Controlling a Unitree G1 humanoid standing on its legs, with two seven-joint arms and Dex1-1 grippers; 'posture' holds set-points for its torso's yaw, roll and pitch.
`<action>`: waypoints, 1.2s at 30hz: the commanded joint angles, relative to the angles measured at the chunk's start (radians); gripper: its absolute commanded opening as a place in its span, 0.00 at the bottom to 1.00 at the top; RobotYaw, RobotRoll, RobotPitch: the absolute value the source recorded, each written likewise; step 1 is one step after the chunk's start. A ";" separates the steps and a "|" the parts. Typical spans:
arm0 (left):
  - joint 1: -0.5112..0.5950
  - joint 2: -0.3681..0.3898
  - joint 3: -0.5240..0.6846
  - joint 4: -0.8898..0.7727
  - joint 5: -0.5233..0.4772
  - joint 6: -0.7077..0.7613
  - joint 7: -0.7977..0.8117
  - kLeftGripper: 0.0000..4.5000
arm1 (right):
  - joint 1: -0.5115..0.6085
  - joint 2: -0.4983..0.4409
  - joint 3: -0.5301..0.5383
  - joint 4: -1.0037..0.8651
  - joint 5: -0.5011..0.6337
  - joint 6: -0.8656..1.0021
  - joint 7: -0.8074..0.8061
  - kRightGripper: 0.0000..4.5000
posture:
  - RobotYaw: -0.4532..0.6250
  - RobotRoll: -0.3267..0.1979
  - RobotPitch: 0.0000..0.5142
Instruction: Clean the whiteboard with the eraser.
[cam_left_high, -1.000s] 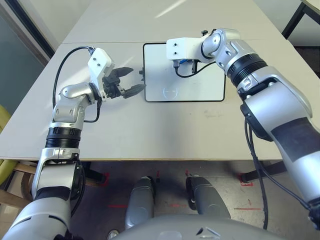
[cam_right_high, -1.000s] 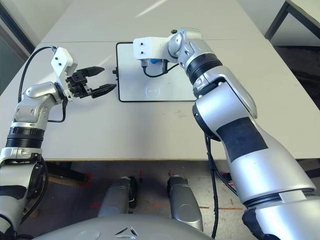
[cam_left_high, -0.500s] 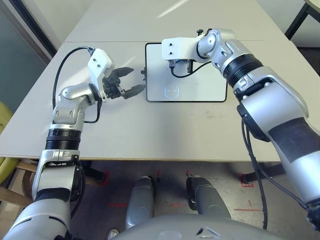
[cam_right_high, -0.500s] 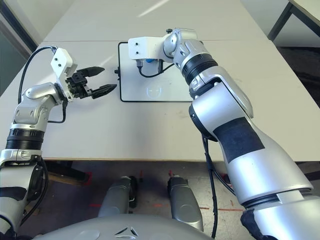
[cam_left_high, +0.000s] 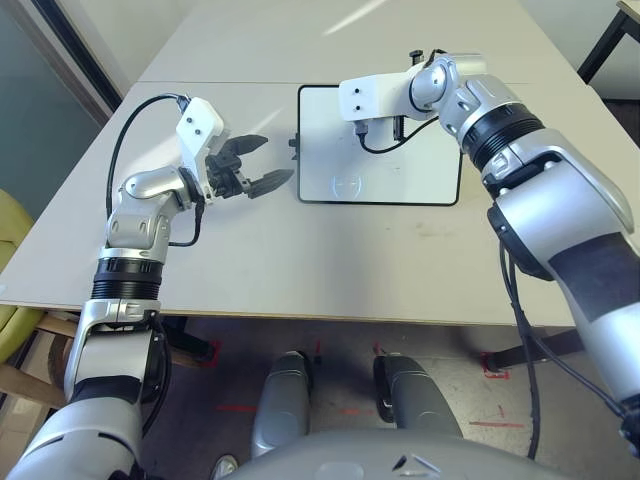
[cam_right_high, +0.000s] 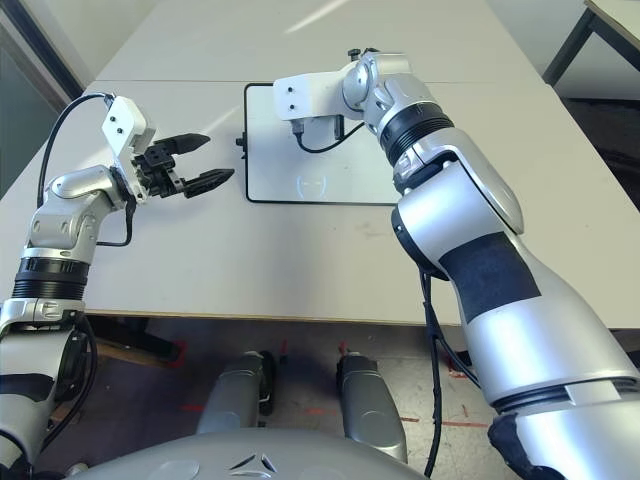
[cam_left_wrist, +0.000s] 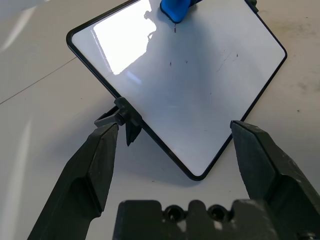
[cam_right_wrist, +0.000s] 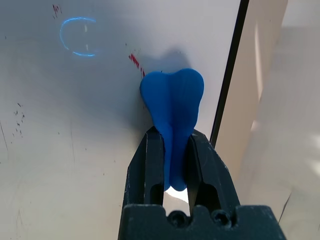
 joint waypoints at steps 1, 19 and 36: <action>-0.008 -0.003 -0.003 0.013 -0.001 0.000 -0.008 1.00 | 0.029 -0.029 0.022 0.024 -0.024 0.004 0.013 0.09 | 0.36 0.62 0.19; -0.019 -0.004 -0.005 0.024 0.002 -0.002 -0.011 1.00 | 0.051 -0.074 0.051 0.026 -0.022 0.004 0.015 0.09 | 0.35 0.62 0.20; -0.012 -0.004 -0.003 0.003 0.000 0.012 -0.005 1.00 | 0.024 0.022 0.008 0.012 0.012 0.015 0.030 0.09 | 0.37 0.62 0.21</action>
